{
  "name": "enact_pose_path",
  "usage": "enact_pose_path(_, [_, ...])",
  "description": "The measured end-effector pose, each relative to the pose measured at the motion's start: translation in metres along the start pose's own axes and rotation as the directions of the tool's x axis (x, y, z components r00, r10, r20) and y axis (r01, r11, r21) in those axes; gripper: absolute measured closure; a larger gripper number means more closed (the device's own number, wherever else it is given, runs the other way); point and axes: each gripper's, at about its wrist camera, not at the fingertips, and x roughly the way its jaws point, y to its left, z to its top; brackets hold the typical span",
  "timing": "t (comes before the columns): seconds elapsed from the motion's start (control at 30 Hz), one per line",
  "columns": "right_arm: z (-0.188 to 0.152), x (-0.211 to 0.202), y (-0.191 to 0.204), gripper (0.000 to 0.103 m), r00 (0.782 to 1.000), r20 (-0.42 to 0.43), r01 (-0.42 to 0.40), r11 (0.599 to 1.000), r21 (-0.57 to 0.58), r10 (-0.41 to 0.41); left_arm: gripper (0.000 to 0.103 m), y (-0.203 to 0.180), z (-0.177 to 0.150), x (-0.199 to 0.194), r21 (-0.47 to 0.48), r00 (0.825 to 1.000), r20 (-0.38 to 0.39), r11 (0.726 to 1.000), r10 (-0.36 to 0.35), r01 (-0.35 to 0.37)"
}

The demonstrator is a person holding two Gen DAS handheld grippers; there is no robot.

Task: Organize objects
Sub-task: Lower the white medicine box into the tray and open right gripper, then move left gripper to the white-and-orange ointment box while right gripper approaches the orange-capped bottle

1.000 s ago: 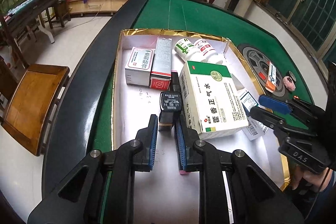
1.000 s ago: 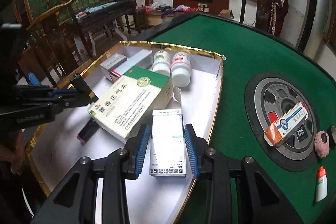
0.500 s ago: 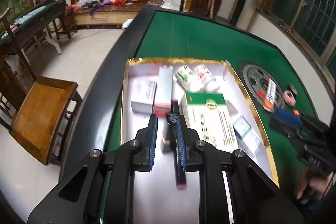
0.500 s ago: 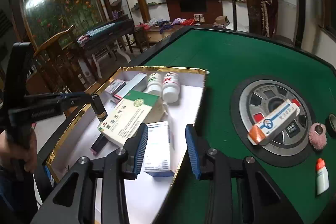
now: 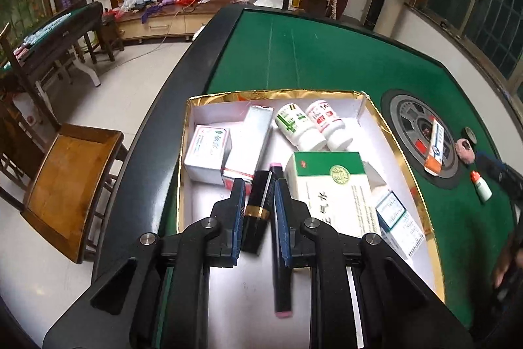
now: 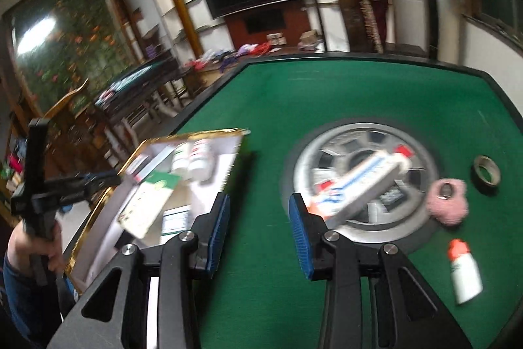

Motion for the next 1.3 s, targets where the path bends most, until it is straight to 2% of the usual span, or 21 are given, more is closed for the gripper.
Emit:
enact_pose_path(0.3, [-0.002, -0.022, -0.061, 0.063, 0.998, 0.018, 0.056, 0.995, 0.080, -0.057, 0.086, -0.045, -0.002, -0.005, 0.097, 0.998, -0.017, 0.994, -0.053, 0.055])
enact_pose_path(0.4, [-0.006, -0.024, -0.067, 0.058, 0.998, 0.005, 0.065, 0.995, 0.075, -0.066, 0.084, -0.069, 0.000, -0.003, 0.143, 0.997, -0.033, 0.987, -0.068, 0.072])
enact_pose_path(0.47, [-0.008, -0.027, -0.070, 0.055, 0.998, 0.007, 0.066, 0.995, 0.075, -0.067, 0.073, -0.086, 0.002, -0.002, 0.174, 0.995, -0.047, 0.981, -0.085, 0.092])
enact_pose_path(0.5, [-0.008, -0.030, -0.072, 0.053, 0.998, 0.009, 0.069, 0.995, 0.072, -0.069, 0.070, -0.096, 0.004, -0.001, 0.192, 0.994, -0.054, 0.976, -0.092, 0.101])
enact_pose_path(0.63, [-0.011, -0.042, -0.083, 0.039, 0.996, 0.022, 0.089, 0.994, 0.067, -0.091, 0.069, -0.139, 0.009, 0.003, 0.276, 0.990, -0.088, 0.952, -0.113, 0.133])
enact_pose_path(0.83, [-0.015, -0.057, -0.115, 0.038, 0.991, 0.029, 0.131, 0.989, 0.073, -0.134, 0.069, -0.201, 0.016, 0.019, 0.376, 0.985, -0.132, 0.913, -0.115, 0.157])
enact_pose_path(1.07, [-0.025, -0.074, -0.153, 0.038, 0.988, 0.016, 0.151, 0.985, 0.082, -0.153, 0.069, -0.253, 0.024, 0.044, 0.449, 0.979, -0.176, 0.877, -0.103, 0.173])
enact_pose_path(1.2, [-0.031, -0.077, -0.165, 0.038, 0.990, 0.001, 0.141, 0.986, 0.086, -0.142, 0.069, -0.273, 0.034, 0.059, 0.471, 0.978, -0.186, 0.866, -0.089, 0.168])
enact_pose_path(1.3, [-0.034, -0.076, -0.168, 0.038, 0.995, -0.019, 0.102, 0.991, 0.089, -0.101, 0.069, -0.284, 0.044, 0.073, 0.473, 0.977, -0.196, 0.864, -0.086, 0.171])
